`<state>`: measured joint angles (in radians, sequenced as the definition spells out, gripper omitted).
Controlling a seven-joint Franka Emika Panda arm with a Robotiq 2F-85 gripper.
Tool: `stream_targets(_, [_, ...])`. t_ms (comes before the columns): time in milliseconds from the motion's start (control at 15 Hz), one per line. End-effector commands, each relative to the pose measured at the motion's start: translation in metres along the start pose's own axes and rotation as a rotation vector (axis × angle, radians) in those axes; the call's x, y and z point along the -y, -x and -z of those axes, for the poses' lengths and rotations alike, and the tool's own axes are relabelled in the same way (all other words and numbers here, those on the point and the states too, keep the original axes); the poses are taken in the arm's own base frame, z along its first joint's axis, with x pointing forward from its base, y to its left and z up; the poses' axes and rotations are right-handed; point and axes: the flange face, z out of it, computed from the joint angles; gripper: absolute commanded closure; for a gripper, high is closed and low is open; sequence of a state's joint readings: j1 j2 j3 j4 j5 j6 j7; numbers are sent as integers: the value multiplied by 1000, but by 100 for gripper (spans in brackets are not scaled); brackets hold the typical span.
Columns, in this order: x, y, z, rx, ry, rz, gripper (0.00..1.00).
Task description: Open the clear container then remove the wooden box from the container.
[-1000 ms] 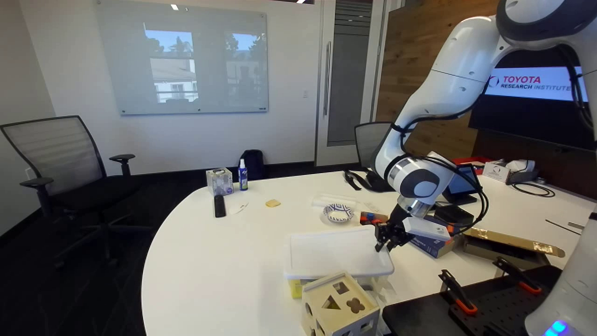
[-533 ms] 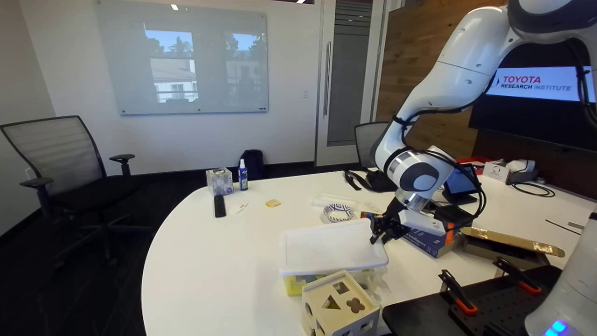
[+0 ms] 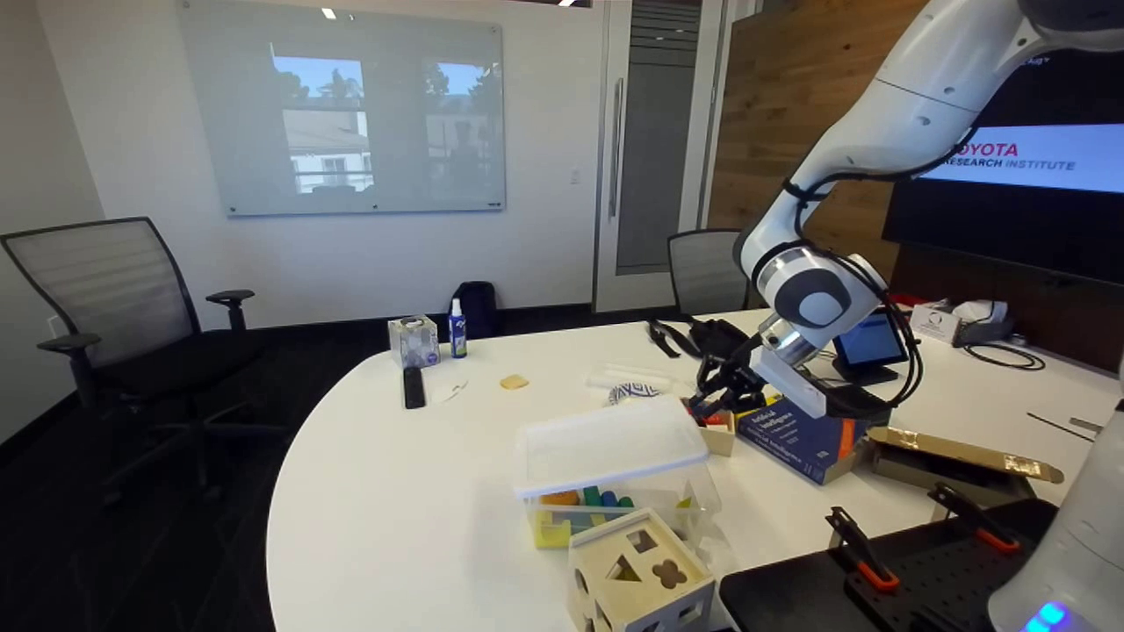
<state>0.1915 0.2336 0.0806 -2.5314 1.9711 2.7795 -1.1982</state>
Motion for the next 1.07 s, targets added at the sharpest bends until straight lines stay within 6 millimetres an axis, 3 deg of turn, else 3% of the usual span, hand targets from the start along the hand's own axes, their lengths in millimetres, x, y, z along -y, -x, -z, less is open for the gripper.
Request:
stream_targets(0, [-6, -23, 28, -92, -122, -131, 92])
stream_targets(267, [-24, -45, 34, -210, -219, -284, 92])
stream_targets(333, [-29, -46, 33, -224, -229, -301, 42])
stream_targets(400, [-31, -45, 33, -229, -228, -314, 41])
stream_targets(600, [-29, -31, 30, -196, -212, -303, 18])
stream_targets(800, [-17, -5, 19, -136, -192, -262, 0])
stream_targets(1000, [1, 27, -1, -58, -176, -210, 0])
